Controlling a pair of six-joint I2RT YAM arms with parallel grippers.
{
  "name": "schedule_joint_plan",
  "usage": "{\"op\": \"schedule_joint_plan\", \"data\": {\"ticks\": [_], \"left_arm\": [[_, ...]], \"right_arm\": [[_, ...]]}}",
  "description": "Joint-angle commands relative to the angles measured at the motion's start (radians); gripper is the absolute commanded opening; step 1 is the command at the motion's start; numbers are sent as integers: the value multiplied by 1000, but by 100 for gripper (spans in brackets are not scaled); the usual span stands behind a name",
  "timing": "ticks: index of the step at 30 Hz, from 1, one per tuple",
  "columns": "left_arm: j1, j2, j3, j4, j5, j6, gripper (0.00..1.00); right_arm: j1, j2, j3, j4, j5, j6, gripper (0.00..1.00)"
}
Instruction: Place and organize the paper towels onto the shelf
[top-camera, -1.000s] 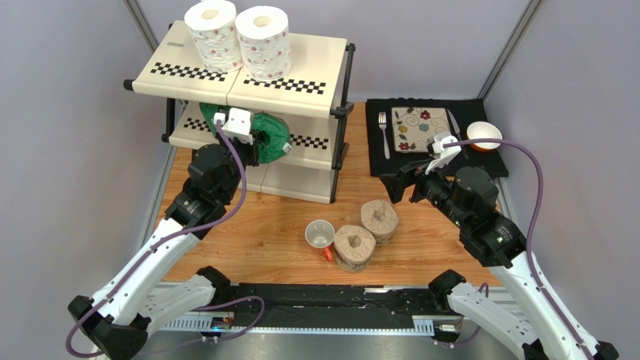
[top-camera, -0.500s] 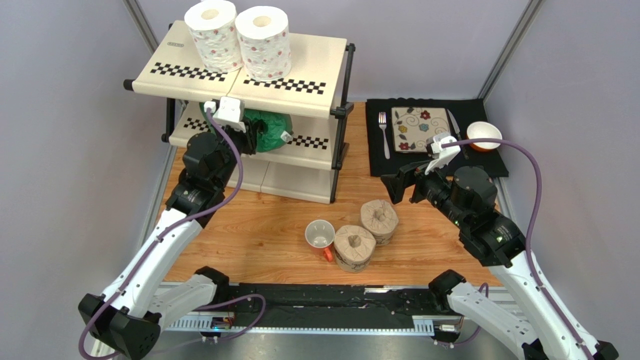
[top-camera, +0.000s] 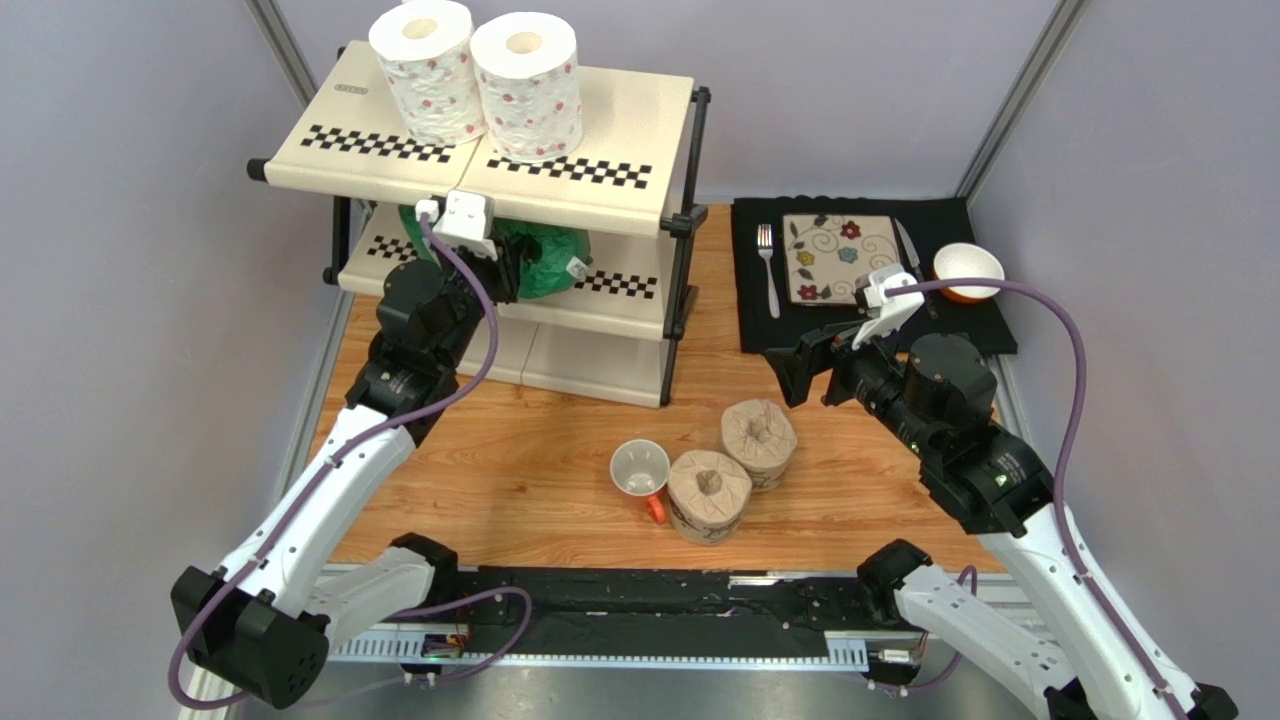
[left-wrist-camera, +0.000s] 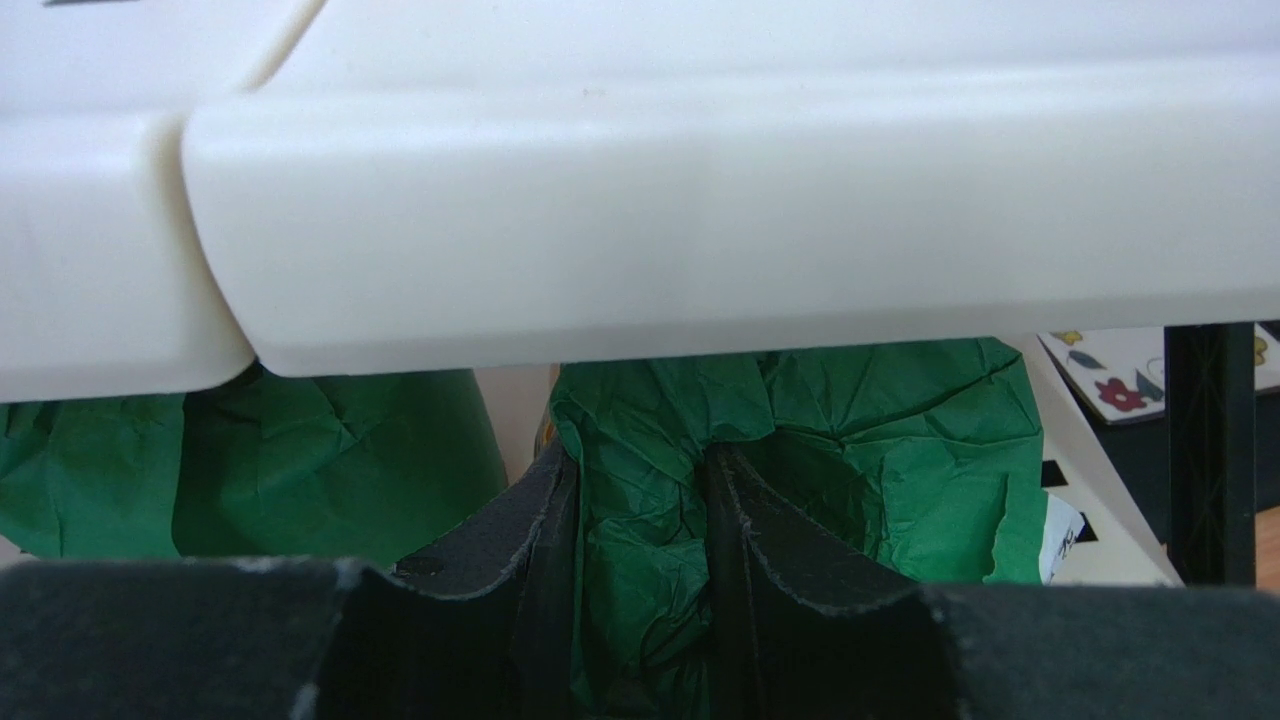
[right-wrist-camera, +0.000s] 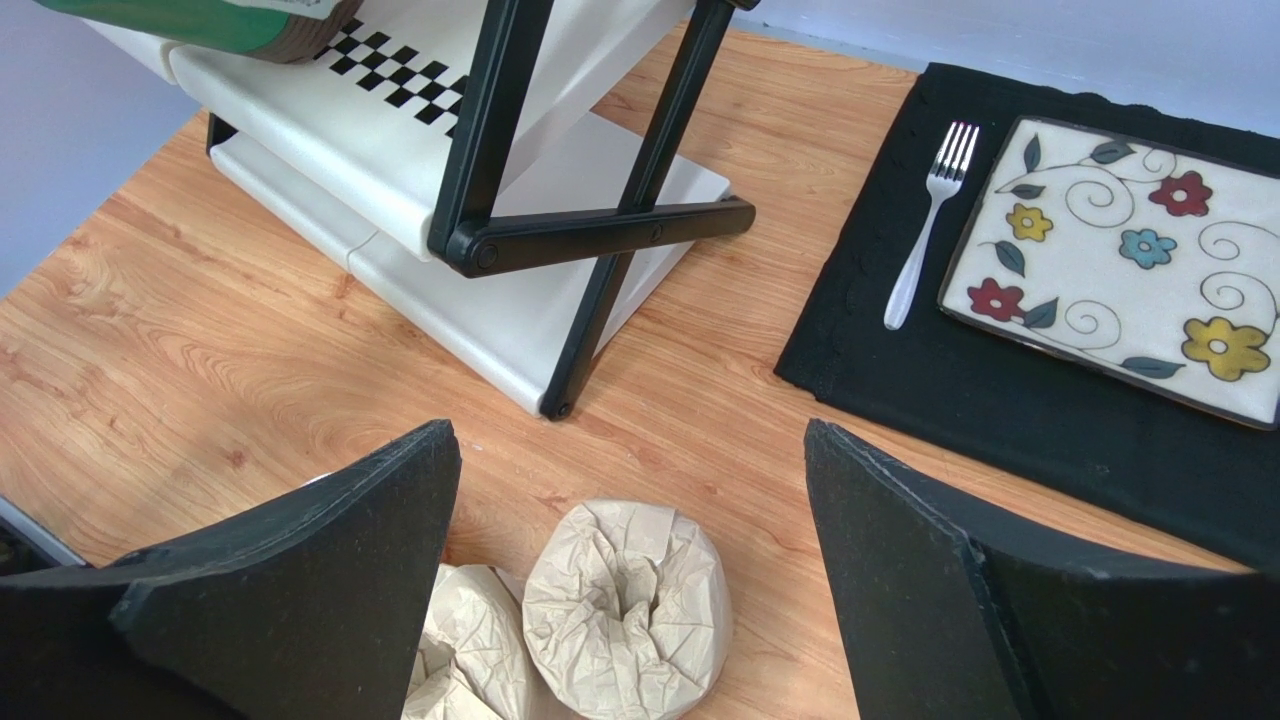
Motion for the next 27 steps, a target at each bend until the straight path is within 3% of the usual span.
{"op": "schedule_joint_plan", "data": {"ticks": [1, 5, 10, 13, 27], "left_arm": [[9, -12, -11, 102, 8, -9, 25], [10, -9, -33, 113, 3, -4, 33], [10, -3, -42, 119, 1, -3, 61], [10, -6, -45, 121, 0, -3, 69], [12, -8, -33, 118, -2, 6, 74]], "right_arm": [[3, -18, 29, -4, 14, -15, 90], [3, -19, 29, -9, 19, -15, 89], [1, -24, 29, -13, 22, -18, 90], [1, -24, 28, -16, 25, -17, 90], [1, -27, 26, -20, 23, -17, 90]]}}
